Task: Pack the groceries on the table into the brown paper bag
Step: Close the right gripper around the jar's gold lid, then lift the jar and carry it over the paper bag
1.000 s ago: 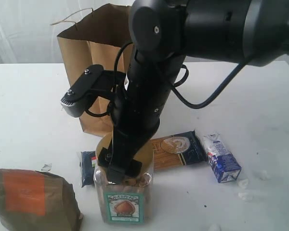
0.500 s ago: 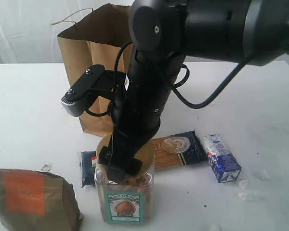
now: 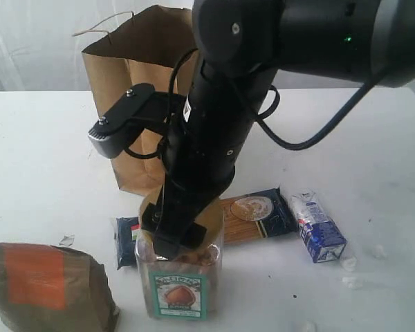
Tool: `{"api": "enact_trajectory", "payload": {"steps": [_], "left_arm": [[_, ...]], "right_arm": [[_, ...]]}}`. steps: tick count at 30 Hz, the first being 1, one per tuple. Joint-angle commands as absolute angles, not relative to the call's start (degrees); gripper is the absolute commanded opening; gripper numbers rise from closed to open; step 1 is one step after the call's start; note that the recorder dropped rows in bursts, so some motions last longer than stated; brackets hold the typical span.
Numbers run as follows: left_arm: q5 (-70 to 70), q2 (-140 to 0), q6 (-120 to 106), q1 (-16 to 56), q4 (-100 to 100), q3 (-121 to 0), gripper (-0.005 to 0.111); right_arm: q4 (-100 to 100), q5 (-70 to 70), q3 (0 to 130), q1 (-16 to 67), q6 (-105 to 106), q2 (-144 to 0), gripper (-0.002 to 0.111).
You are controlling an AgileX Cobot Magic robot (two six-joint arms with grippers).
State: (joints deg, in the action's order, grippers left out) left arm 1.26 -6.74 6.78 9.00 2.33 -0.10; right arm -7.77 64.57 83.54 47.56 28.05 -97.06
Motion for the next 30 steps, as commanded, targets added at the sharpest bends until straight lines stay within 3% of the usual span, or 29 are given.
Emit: {"api": "enact_trajectory", "payload": {"steps": [1, 30], "left_arm": [[1.4, -6.3, 7.1, 9.4, 2.9, 0.0, 0.000], [1.4, -6.3, 7.1, 9.4, 2.9, 0.0, 0.000]], "right_arm": [[-9.8, 64.6, 84.0, 47.6, 27.8, -93.5, 0.054], [-30.6, 53.9, 91.5, 47.6, 28.4, -88.8, 0.054]]}}
